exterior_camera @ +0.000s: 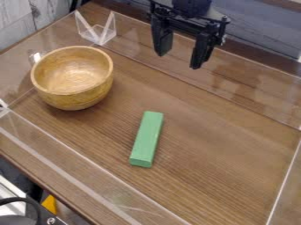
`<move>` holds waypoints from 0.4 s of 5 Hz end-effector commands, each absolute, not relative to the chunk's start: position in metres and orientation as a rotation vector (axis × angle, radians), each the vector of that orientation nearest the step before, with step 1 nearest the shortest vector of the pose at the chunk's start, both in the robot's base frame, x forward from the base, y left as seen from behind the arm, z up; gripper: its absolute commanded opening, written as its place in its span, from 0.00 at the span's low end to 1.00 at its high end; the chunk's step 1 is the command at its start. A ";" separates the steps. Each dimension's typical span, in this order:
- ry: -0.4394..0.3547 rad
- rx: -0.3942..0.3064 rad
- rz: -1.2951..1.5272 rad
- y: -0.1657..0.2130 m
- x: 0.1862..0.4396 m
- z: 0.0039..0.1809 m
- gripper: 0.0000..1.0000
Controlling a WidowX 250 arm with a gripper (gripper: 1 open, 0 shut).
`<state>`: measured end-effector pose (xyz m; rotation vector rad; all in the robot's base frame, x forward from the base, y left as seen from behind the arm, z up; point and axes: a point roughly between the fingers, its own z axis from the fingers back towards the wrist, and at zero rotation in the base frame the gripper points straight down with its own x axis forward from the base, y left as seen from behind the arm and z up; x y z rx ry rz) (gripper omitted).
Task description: Put the green block in the brown bowl
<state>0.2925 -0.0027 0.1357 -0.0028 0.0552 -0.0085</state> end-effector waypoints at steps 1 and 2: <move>0.074 -0.007 0.001 -0.003 0.289 0.129 1.00; 0.080 -0.020 0.047 -0.002 0.265 0.121 1.00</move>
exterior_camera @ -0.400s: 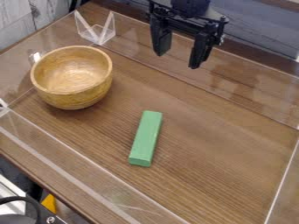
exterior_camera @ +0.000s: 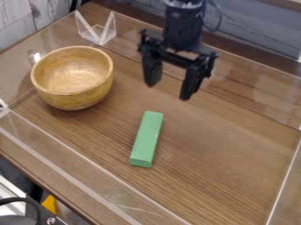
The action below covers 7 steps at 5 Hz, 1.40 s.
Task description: Put the green block in the brown bowl
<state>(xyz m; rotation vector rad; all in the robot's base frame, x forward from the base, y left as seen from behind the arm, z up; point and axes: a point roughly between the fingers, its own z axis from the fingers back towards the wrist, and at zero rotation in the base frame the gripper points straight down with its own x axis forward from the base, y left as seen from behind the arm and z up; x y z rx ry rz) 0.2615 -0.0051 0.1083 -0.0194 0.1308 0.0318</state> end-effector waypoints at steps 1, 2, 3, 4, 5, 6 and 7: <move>0.075 -0.023 0.055 0.001 0.247 0.114 1.00; 0.069 -0.023 0.062 0.004 0.234 0.106 1.00; 0.064 -0.021 0.075 0.004 0.228 0.098 1.00; 0.057 -0.017 0.090 0.003 0.223 0.089 1.00; 0.055 -0.012 0.102 0.002 0.221 0.079 1.00; 0.049 -0.010 0.117 0.000 0.221 0.069 1.00; 0.053 -0.007 0.131 0.000 0.220 0.062 1.00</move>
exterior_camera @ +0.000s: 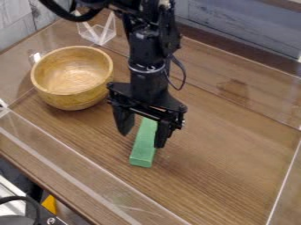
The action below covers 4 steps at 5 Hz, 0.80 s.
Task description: Put the green block in the brown bowl
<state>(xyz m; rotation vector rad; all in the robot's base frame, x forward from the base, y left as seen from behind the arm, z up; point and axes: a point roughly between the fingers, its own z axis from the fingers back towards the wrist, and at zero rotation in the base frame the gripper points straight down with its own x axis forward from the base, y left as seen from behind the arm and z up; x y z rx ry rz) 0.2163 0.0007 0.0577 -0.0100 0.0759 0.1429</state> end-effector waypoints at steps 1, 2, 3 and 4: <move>0.060 -0.001 0.142 -0.001 0.220 0.056 1.00; 0.064 0.006 0.147 -0.003 0.219 0.050 1.00; 0.066 0.012 0.149 -0.005 0.219 0.044 1.00; 0.068 0.015 0.150 -0.007 0.219 0.039 1.00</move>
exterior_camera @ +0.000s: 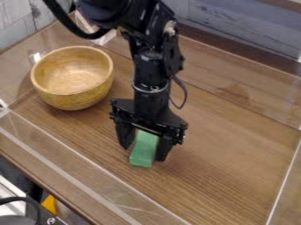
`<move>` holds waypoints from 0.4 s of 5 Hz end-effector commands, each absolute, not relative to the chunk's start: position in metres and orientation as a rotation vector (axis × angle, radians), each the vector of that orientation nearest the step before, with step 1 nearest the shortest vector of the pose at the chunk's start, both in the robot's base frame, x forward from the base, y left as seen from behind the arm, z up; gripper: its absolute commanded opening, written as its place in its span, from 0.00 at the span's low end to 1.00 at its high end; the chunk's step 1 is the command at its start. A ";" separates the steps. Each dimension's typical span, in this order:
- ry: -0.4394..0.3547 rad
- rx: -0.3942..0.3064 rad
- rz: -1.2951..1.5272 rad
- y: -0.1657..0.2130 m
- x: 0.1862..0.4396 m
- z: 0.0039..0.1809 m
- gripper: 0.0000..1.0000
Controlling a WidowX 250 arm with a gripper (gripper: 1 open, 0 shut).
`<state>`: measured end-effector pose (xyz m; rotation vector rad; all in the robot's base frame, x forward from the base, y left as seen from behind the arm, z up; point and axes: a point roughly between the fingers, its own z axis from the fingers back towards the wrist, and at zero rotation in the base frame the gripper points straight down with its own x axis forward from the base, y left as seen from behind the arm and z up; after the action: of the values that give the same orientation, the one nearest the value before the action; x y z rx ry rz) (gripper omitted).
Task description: Put the green block in the brown bowl
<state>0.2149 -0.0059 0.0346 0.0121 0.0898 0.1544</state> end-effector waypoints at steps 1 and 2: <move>0.070 0.016 0.147 -0.009 0.219 0.036 1.00; 0.072 0.017 0.143 -0.009 0.219 0.034 1.00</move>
<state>0.2166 -0.0081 0.0310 0.0137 0.0865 0.1518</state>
